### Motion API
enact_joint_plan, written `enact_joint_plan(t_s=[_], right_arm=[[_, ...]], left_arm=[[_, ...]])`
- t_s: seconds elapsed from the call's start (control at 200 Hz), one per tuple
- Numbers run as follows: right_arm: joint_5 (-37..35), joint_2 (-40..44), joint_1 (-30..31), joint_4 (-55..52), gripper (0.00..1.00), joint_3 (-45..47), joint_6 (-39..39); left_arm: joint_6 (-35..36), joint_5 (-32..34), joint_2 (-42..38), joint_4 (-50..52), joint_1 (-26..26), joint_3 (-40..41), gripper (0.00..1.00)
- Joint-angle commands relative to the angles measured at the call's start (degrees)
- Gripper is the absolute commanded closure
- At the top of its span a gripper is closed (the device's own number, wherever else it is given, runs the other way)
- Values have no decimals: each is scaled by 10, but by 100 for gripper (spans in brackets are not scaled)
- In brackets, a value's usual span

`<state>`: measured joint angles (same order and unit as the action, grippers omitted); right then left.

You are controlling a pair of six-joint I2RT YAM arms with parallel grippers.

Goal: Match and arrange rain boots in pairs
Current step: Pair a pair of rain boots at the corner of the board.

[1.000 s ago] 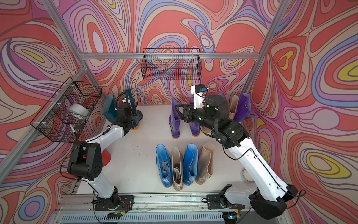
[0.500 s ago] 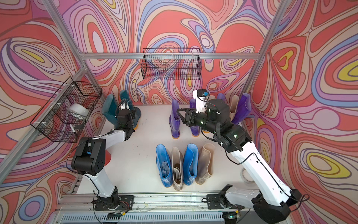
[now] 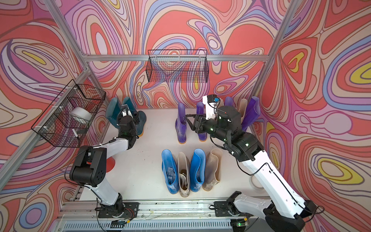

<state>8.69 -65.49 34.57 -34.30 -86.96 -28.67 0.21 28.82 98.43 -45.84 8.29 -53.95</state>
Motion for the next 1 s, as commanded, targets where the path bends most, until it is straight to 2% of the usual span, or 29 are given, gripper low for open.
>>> enact_joint_plan(t_s=[0.0,0.075,0.376,0.491,0.541,0.766,0.866,0.996], right_arm=[[-2,1,-1,0,46,10,-4],[-2,-2,-3,-1,46,9,-5],[-12,1,-3,-3,44,14,-7],[-19,5,-2,-5,43,16,-8],[-20,6,-1,-6,44,16,-7],[-23,11,-2,-1,43,22,-10],[-22,10,-2,2,43,23,-9],[-19,12,-2,6,43,26,-9]], left_arm=[[-2,-19,-12,16,-1,-13,20],[-1,-26,-3,49,-1,-33,16],[-5,-43,42,178,-4,-129,14],[-12,-43,63,251,-7,-182,16],[-13,-42,67,278,-6,-199,25],[-11,-46,49,303,-7,-198,81],[-1,-38,35,298,-7,-188,100],[22,5,19,266,-7,-165,100]])
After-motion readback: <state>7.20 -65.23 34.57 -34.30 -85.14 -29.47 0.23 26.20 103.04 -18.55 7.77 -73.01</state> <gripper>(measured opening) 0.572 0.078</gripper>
